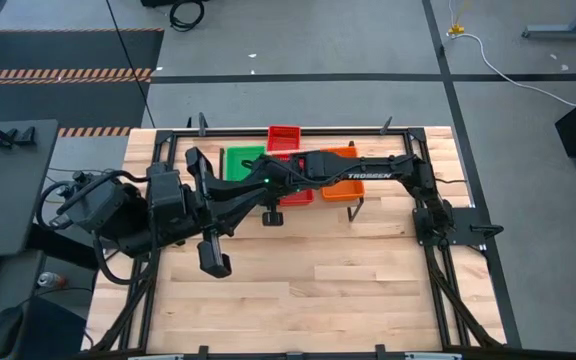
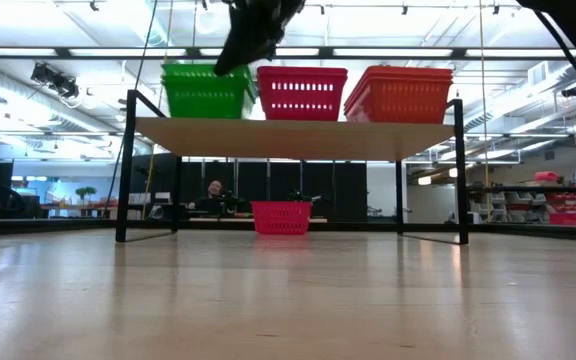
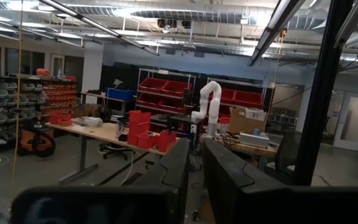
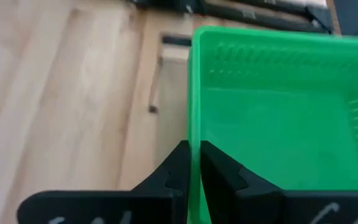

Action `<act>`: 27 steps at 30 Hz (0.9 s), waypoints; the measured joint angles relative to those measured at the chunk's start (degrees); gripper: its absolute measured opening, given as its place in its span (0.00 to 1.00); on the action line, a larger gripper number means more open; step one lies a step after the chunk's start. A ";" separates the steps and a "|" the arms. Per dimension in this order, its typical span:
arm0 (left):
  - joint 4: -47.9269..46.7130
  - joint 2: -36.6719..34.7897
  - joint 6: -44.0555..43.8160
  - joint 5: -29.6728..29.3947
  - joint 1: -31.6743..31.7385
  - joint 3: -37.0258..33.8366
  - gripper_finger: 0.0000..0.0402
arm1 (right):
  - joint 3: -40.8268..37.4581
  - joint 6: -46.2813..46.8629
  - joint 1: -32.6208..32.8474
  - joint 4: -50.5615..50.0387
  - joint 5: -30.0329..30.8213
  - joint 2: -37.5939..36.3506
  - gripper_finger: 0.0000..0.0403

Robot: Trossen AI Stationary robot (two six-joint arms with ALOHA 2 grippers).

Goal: Stack baskets on shelf by color
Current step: Stack the green bin on top of the other stacked green bins on the shelf, then stack the red bin on top of the other stacked red bins on the shelf

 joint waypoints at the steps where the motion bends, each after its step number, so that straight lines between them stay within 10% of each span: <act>1: -0.01 0.00 0.00 0.00 -0.02 0.00 0.13 | -0.02 -0.07 0.33 0.82 -0.14 0.00 0.10; 21: -0.51 -0.05 0.36 -0.08 -0.02 0.00 0.13 | 0.47 2.55 0.82 5.29 -4.34 0.00 0.17; 27: -1.98 -2.74 -1.75 -9.47 -0.04 -0.02 0.13 | 6.59 7.05 1.05 2.43 -4.99 -0.07 0.31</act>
